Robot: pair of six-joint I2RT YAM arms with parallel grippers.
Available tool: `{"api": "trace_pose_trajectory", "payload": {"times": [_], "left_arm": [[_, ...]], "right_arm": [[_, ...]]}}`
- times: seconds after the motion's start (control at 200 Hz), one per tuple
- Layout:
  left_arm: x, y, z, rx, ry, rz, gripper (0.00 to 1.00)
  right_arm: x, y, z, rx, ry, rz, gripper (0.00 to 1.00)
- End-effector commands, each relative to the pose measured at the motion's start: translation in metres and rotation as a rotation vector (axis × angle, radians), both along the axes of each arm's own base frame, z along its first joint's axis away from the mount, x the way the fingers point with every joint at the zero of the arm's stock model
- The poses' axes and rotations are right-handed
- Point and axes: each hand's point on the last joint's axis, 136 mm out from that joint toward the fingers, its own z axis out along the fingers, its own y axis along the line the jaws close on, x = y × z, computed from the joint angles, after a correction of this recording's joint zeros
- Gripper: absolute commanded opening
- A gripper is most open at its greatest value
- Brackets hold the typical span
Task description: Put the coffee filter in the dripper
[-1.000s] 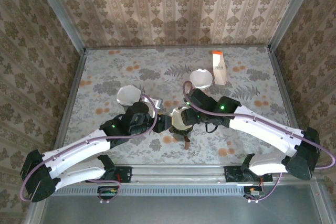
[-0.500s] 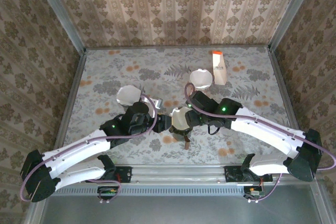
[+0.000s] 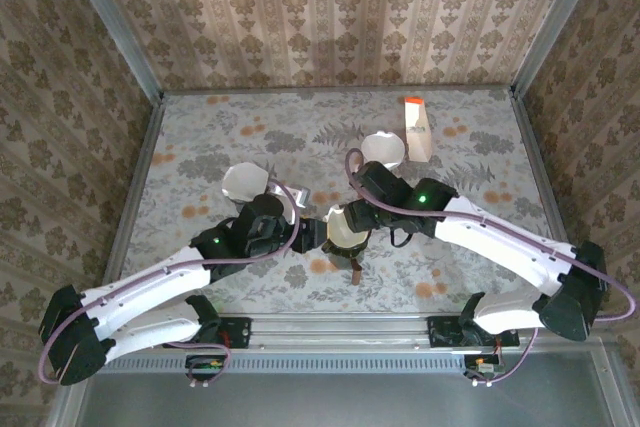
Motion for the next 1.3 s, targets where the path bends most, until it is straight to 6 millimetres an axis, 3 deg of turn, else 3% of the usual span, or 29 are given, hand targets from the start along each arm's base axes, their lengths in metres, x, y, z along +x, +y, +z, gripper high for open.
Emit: {"api": "trace_pose_trajectory", "payload": {"times": [0.0,0.315,0.55,1.015,1.165,1.295], "left_arm": [[-0.002,0.000,-0.008,0.005,0.022,-0.004,0.48],[-0.002,0.000,-0.009,0.006,0.024,-0.003,0.48],[-0.002,-0.001,-0.007,0.001,0.020,-0.003,0.48],[-0.001,-0.002,-0.007,0.004,0.022,-0.005,0.50],[-0.001,-0.001,-0.004,-0.002,0.020,0.000,0.56],[0.000,0.003,0.012,-0.049,-0.009,0.012,0.63]], "right_arm": [[0.009,0.010,0.009,0.014,-0.022,0.031,0.68],[0.024,0.005,0.009,0.006,-0.034,-0.017,0.65],[0.014,0.021,0.021,0.052,-0.063,0.154,0.72],[0.030,0.021,-0.005,0.018,-0.031,0.076,0.69],[0.031,0.019,-0.008,0.016,-0.033,0.047,0.68],[0.030,0.018,-0.007,0.023,-0.031,0.040,0.67]]}}
